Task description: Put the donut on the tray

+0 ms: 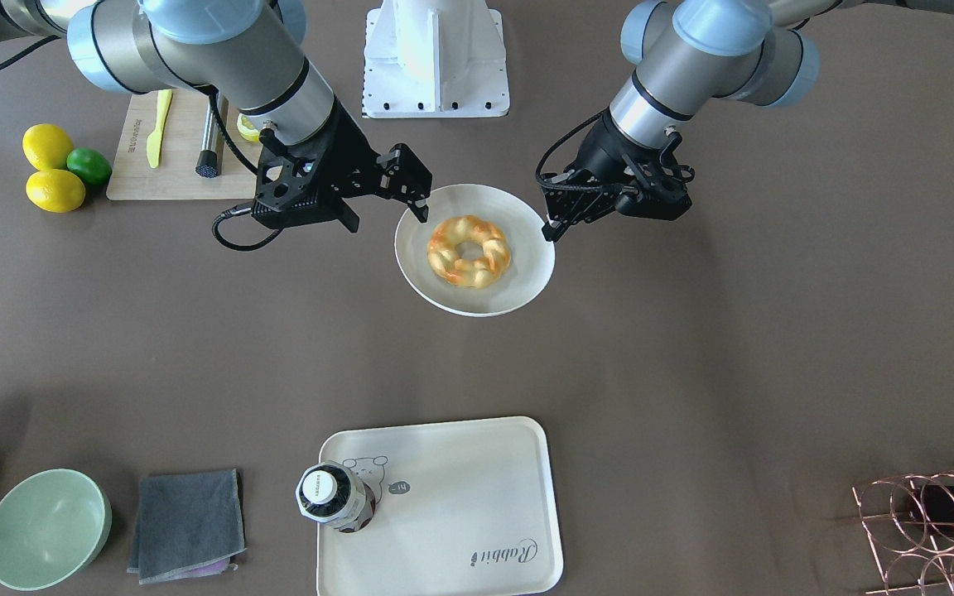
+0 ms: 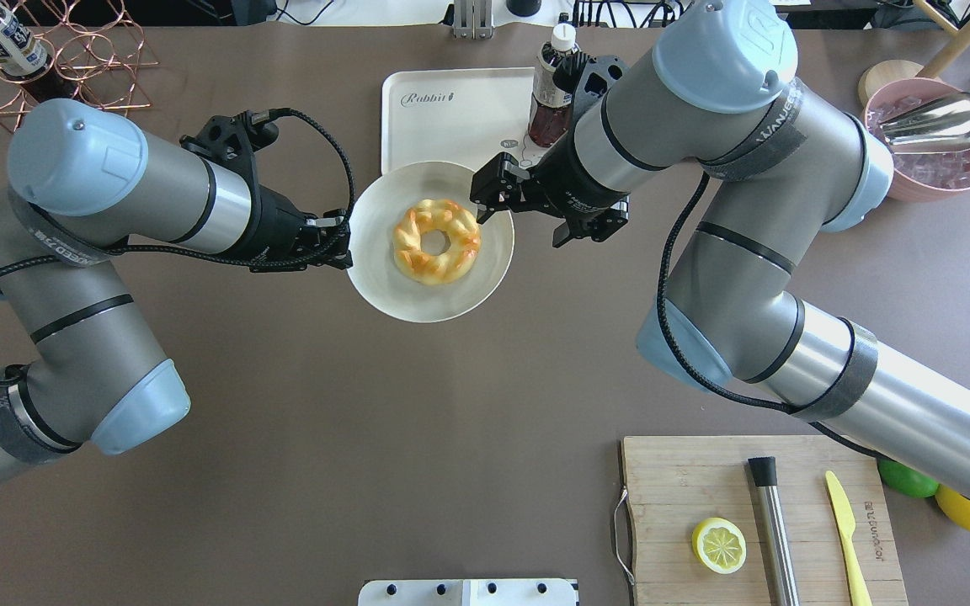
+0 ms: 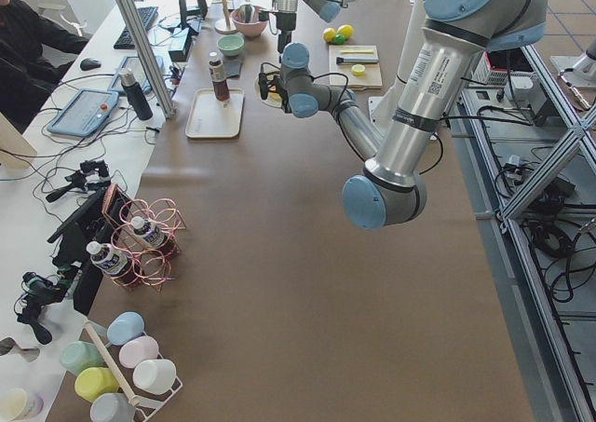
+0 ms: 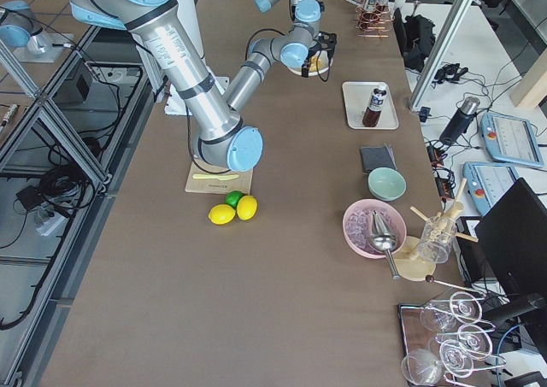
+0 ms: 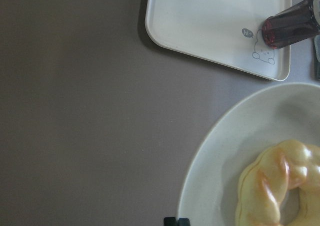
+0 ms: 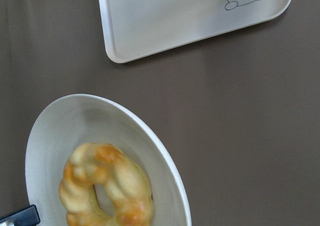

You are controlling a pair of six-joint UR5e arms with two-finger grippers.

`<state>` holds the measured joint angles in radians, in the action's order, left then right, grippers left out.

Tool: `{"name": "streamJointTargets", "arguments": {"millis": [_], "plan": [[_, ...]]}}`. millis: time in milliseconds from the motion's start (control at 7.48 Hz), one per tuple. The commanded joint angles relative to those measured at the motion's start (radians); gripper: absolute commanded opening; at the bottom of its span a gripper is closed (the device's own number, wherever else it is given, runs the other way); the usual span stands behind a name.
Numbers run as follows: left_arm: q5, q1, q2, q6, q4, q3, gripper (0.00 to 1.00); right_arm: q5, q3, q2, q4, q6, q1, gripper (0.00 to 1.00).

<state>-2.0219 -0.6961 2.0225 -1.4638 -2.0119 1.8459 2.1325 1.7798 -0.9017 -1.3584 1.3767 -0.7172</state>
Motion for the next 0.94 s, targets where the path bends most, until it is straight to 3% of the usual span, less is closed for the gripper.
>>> {"name": "streamJointTargets", "arguments": {"millis": [0,401,802], "plan": [[0.003,-0.003,0.01,0.074,0.137,0.051,0.0,0.0,0.0,-0.005,-0.002,-0.002,-0.005,1.0],[-0.012,-0.077,-0.046,0.19,0.144,0.068,0.0,0.003,-0.003,-0.014,-0.01,-0.01,-0.028,1.0],[-0.043,-0.137,-0.247,0.415,0.136,0.13,0.0,0.003,-0.008,-0.049,-0.011,-0.021,-0.059,1.0]]}}
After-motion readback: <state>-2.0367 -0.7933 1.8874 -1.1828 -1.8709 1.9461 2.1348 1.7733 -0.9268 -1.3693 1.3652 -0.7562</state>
